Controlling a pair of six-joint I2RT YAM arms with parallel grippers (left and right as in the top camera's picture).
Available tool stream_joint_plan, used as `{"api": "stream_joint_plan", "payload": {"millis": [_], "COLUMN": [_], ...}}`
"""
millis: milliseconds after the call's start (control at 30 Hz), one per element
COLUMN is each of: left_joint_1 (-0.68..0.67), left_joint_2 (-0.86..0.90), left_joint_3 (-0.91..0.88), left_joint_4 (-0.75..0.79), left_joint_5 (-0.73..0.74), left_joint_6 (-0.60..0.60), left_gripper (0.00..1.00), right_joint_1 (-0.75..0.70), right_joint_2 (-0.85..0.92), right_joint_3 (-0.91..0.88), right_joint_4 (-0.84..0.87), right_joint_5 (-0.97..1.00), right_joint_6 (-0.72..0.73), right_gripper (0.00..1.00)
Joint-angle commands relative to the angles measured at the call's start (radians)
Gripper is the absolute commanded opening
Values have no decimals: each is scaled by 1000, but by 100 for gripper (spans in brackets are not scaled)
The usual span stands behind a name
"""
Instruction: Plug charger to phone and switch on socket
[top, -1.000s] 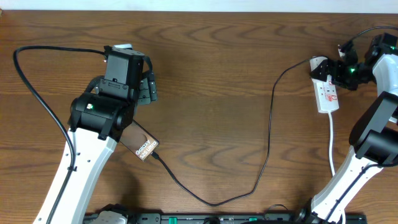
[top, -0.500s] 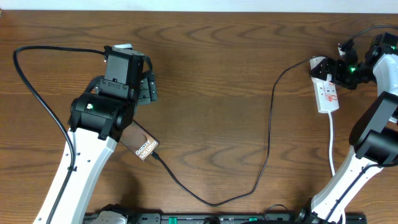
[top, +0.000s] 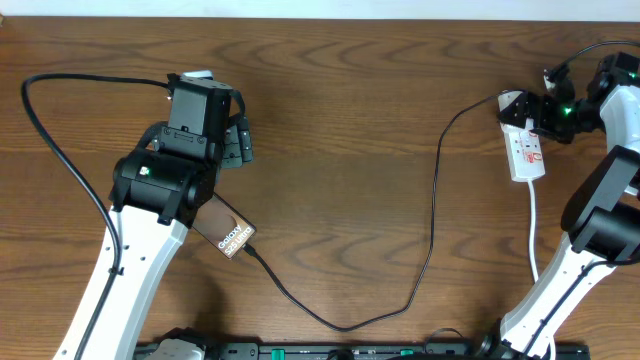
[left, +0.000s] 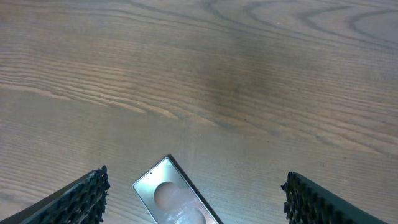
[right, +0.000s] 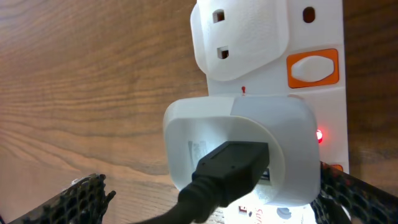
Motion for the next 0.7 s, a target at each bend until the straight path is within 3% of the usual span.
{"api": "stream_joint_plan", "payload": {"millis": [0,367,667], "left_joint_1": [-2,-2,-2], "left_joint_2": [2,2,2], "left_joint_3": [16,16,16], "left_joint_4": [-3,-2,-2], "left_joint_5": [-16,-16,-16], "left_joint_6": [13,13,13], "left_gripper": [88,88,88], "right_joint_1": [56,2,-17], "right_joint_2": [87,42,-123], "right_joint_3": [-38,-34,-32], "right_joint_4": [-22,-26,-18], "right_joint_5": [-50,18,115], "right_joint_6": [92,163,185], "right_gripper": [99,99,99]}}
